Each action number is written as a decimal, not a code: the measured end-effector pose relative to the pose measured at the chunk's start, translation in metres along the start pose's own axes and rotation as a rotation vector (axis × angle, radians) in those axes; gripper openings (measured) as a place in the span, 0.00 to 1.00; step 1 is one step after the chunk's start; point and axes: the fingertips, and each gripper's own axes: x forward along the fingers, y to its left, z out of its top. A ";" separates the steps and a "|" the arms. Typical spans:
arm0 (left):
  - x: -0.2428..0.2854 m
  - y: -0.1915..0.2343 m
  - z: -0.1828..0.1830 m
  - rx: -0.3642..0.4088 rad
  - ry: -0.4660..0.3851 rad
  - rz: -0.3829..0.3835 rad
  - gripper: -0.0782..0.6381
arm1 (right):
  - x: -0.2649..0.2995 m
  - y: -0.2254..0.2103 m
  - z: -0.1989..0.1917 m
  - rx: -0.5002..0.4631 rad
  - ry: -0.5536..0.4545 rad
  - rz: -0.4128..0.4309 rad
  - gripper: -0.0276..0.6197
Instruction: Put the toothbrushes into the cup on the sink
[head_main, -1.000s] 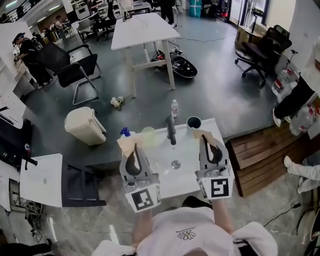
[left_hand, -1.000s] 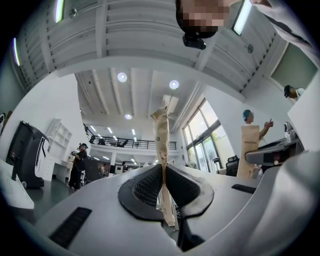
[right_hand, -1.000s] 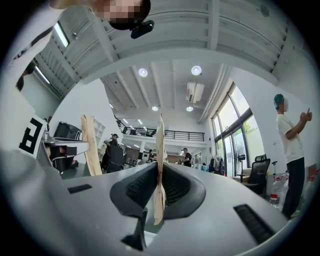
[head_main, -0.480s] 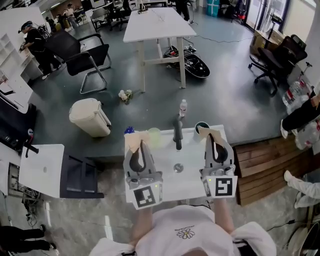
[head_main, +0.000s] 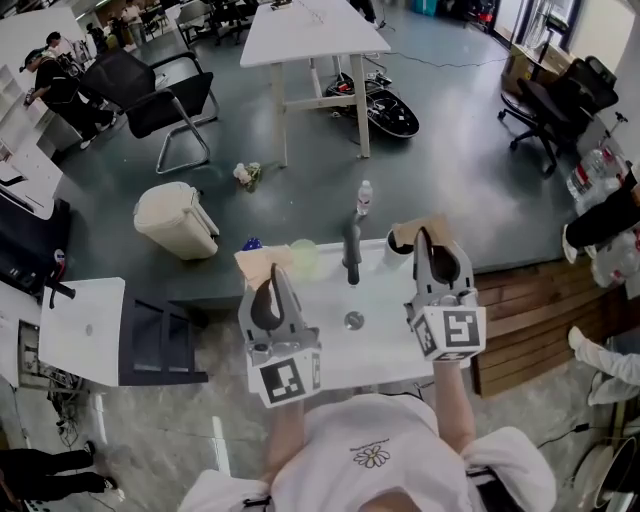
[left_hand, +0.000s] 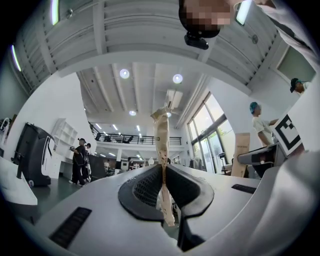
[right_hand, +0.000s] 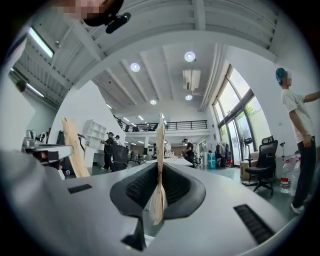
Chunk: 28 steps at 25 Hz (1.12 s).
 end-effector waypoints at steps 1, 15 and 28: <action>0.000 -0.001 -0.001 -0.002 0.007 0.000 0.16 | 0.008 -0.007 -0.005 0.002 0.029 -0.002 0.08; 0.002 -0.014 -0.003 -0.019 0.048 0.014 0.16 | 0.051 -0.048 -0.125 0.046 0.323 0.006 0.08; 0.001 -0.023 -0.005 0.024 0.052 0.003 0.16 | 0.046 -0.049 -0.189 0.104 0.445 0.013 0.08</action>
